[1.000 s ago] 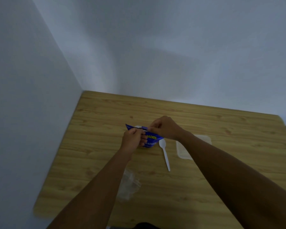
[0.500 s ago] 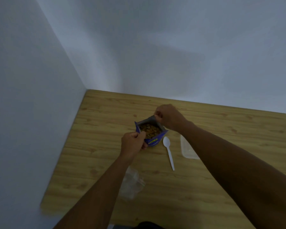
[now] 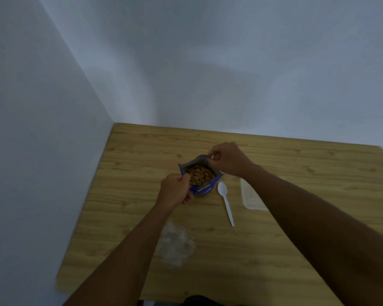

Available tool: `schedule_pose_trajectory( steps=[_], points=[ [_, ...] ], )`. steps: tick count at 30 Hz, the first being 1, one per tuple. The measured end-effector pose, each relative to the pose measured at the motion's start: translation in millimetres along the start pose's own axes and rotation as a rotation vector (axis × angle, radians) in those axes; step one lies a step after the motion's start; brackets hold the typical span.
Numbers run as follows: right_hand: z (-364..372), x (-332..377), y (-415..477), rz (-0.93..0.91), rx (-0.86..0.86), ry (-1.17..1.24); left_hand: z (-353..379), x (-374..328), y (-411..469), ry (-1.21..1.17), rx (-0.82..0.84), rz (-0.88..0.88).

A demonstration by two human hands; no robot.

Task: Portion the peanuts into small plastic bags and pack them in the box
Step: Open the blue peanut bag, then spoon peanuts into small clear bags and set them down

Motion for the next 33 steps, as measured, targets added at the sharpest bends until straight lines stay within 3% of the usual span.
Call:
schedule_pose_trajectory(
  steps=[9, 13, 15, 17, 21, 23, 27, 33],
  points=[
    [-2.7, -3.3, -8.2, 0.151, -0.194, 0.046, 5.9, 7.5, -6.0, 0.017, 0.028, 0.024],
    [2.1, -29.7, -53.7, 0.537, -0.576, 0.269, 3.0, 3.9, -3.2, 0.039, -0.003, 0.063],
    [17.5, -33.8, -91.1, 0.707, -0.667, 0.284, 1.4, 2.5, -1.1, 0.057, -0.025, 0.083],
    [42.6, -32.3, -118.6, 0.693, -0.56, 0.16, 0.1, 4.3, 1.6, 0.049, -0.044, 0.09],
    [103.8, -37.1, -141.6, 0.638, -0.082, -0.041, -13.1, 12.9, 7.7, 0.041, -0.167, 0.073],
    [115.8, -36.7, -143.7, 0.67, 0.014, -0.105, -21.8, 11.4, 7.2, 0.059, -0.236, 0.081],
    [119.0, -38.6, -141.6, 0.697, -0.007, -0.07, -28.6, 4.0, 10.4, 0.027, -0.242, 0.157],
    [63.8, -32.4, -121.5, 0.613, -0.27, 0.006, -23.5, -7.0, 16.0, 0.057, -0.182, 0.274]
  ],
)
Point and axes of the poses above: each hand's wrist, its own y-axis towards the middle knuckle, its own z-axis out of the palm, x = y × z, the point moved 6 cm from there along y, towards the middle knuckle, and after that the axes turned 6 degrees about -z, right-handed, at the moved point
